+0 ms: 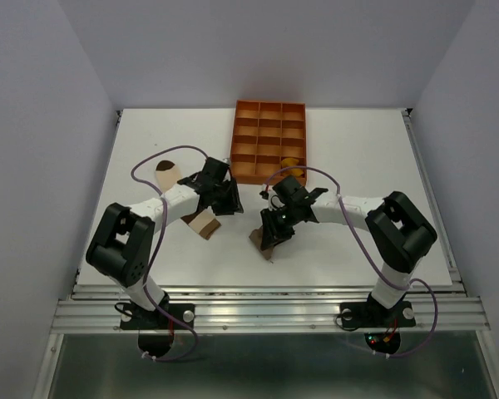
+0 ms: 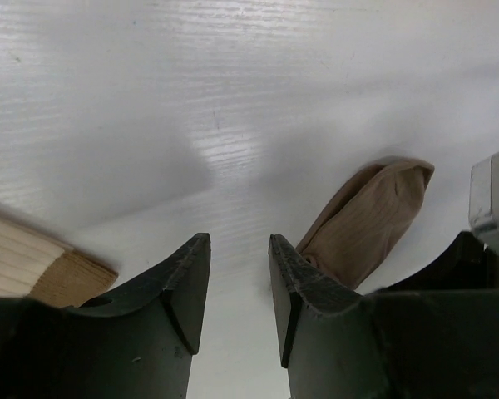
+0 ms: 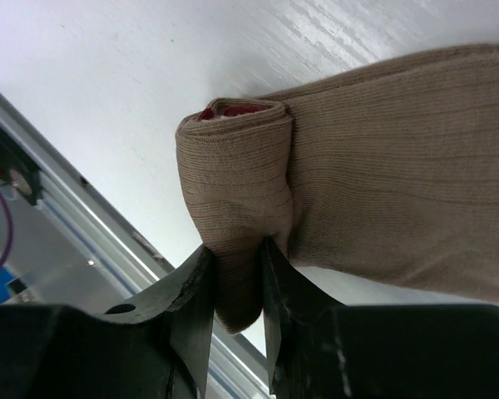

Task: Roll the socks
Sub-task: Roll the sock at the center of the board.

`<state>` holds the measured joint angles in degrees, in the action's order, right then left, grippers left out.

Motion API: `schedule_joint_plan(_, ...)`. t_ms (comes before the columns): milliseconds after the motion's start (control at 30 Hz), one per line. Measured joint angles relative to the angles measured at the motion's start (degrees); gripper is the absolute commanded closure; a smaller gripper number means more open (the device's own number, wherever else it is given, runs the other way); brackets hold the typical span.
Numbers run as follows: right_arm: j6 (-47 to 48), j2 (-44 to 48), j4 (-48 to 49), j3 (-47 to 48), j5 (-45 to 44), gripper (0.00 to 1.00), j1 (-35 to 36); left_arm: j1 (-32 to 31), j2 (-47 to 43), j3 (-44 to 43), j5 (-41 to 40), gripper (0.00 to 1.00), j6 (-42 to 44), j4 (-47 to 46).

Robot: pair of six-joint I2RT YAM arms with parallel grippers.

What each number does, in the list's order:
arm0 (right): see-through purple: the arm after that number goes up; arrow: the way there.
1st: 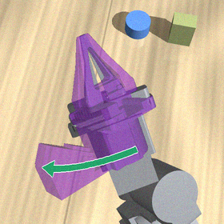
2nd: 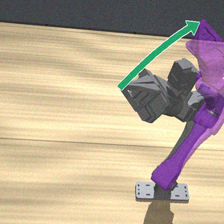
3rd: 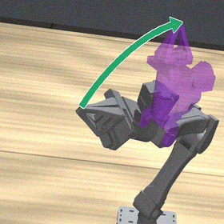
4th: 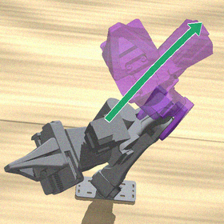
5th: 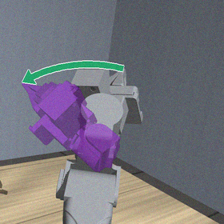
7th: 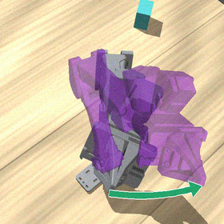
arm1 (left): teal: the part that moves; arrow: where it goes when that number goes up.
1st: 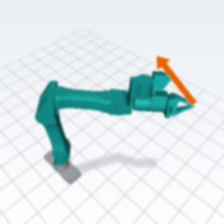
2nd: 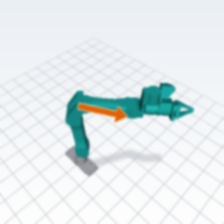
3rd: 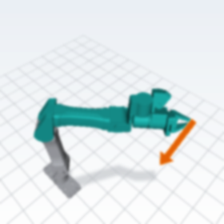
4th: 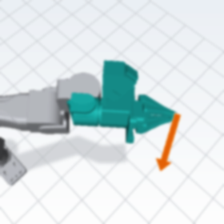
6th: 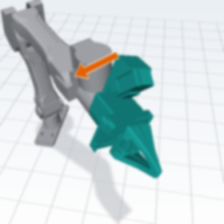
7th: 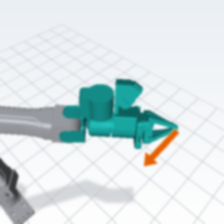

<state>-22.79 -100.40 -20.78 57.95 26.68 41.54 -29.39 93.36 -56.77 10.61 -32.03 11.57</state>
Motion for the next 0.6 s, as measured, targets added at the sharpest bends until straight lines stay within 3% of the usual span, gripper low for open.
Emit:
schedule_joint_plan(400,-4.9,-5.7,-0.1,3.8,11.8,0.99,-8.0,-0.6,-13.0,13.2,4.7,0.53,0.3,-5.4)
schedule_joint_plan(600,-7.7,-7.8,-0.2,4.3,15.8,0.99,-10.1,-2.6,-13.9,14.9,8.1,0.53,0.2,-10.3)
